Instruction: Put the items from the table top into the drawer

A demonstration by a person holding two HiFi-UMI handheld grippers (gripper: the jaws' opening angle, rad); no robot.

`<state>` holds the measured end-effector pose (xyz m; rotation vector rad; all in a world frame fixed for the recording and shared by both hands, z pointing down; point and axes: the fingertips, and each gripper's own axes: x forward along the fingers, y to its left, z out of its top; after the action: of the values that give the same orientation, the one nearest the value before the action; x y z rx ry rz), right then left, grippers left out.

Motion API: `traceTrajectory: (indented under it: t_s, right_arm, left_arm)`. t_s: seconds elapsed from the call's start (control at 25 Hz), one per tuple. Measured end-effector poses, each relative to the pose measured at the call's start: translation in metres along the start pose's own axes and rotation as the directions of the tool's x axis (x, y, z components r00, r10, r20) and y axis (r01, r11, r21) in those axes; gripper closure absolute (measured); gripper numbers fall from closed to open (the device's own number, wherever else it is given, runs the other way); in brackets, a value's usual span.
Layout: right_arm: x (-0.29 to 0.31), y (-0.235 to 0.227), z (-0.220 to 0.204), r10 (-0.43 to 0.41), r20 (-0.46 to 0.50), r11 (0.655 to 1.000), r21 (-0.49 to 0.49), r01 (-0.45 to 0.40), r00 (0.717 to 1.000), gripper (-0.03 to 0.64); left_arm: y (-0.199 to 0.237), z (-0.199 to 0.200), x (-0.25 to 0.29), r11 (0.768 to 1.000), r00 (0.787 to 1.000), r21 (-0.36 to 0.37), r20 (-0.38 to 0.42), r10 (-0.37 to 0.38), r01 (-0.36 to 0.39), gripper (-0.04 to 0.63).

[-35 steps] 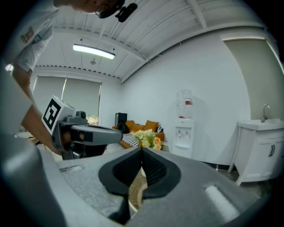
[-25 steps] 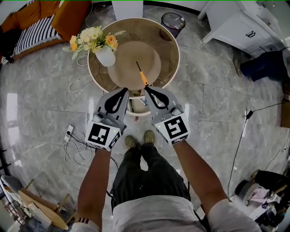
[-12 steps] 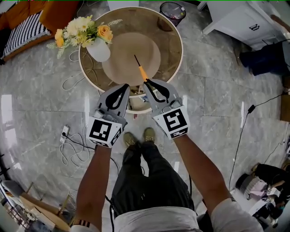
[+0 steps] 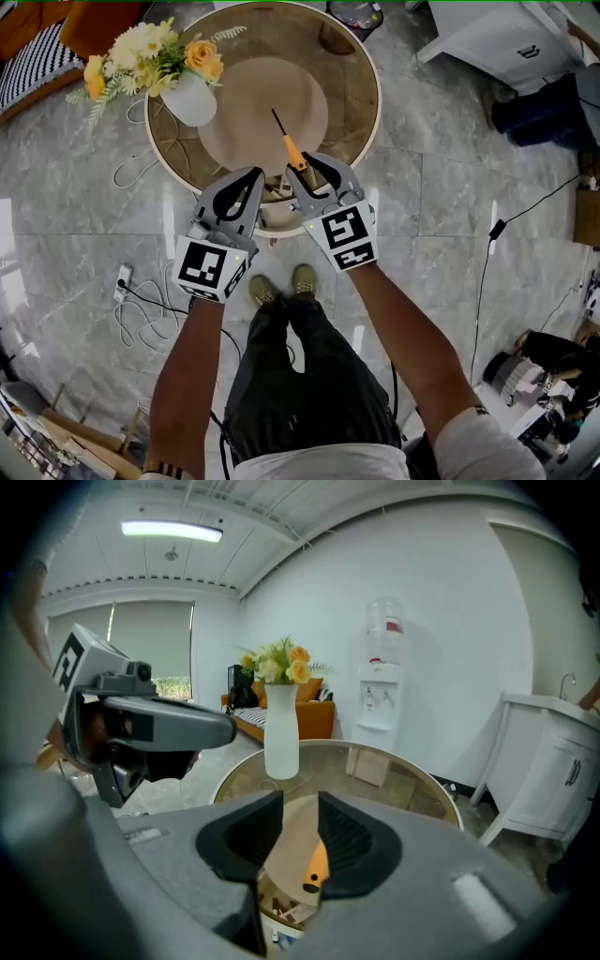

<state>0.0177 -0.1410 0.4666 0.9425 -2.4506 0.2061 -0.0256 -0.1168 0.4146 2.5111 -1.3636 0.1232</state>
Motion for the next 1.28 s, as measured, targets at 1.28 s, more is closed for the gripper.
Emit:
traceTrajectory:
  t_s: [1.28]
  right_arm:
    - [0.09, -0.024, -0.123, -0.04, -0.373, 0.989, 0.115, 0.088, 0.927, 0.484]
  left_arm:
    - [0.02, -0.051, 0.005, 0.997, 0.997, -0.057, -0.057, -0.051, 0.048, 0.595]
